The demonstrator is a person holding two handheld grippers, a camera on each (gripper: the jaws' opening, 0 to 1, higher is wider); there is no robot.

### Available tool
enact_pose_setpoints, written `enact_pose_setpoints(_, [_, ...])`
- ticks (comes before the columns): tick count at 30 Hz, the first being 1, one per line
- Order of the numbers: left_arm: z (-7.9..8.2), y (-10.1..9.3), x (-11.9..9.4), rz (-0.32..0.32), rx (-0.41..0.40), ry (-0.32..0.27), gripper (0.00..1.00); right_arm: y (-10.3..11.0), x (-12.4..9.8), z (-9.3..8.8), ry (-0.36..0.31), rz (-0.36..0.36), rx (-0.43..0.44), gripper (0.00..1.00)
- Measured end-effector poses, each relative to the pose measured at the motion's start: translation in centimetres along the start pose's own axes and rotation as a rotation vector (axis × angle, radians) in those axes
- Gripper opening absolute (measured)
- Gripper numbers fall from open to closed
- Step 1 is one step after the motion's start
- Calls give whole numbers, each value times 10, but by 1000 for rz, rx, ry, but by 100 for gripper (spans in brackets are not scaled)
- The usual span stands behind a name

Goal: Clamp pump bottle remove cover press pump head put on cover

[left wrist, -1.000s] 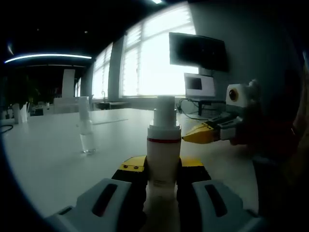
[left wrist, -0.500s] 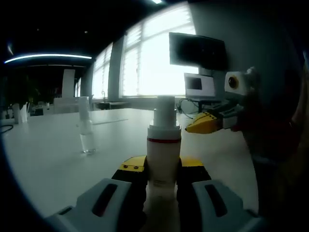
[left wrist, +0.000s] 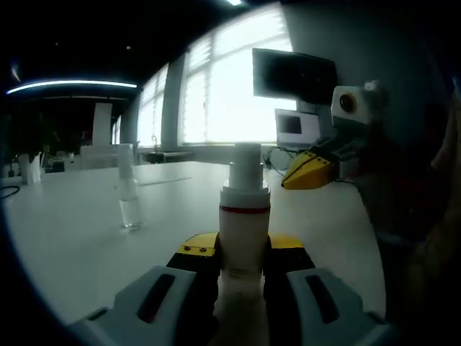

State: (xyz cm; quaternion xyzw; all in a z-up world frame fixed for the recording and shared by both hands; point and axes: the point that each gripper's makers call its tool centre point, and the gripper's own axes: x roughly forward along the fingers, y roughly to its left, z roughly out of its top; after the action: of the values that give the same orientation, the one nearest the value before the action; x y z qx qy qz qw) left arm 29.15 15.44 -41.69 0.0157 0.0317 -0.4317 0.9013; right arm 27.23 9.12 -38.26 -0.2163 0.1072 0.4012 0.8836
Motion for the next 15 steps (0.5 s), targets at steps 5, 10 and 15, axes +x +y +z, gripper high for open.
enact_pose_setpoints(5, [0,0,0,0,-2,0,14,3,1,7,15,20,-40,0])
enact_pose_setpoints(10, [0,-1,0,0,-3,0,14,8,-2,14,61,47,-131,0])
enact_pose_setpoints(15, [0,-2,0,0,-4,0,14,11,-4,24,85,73,-183,0])
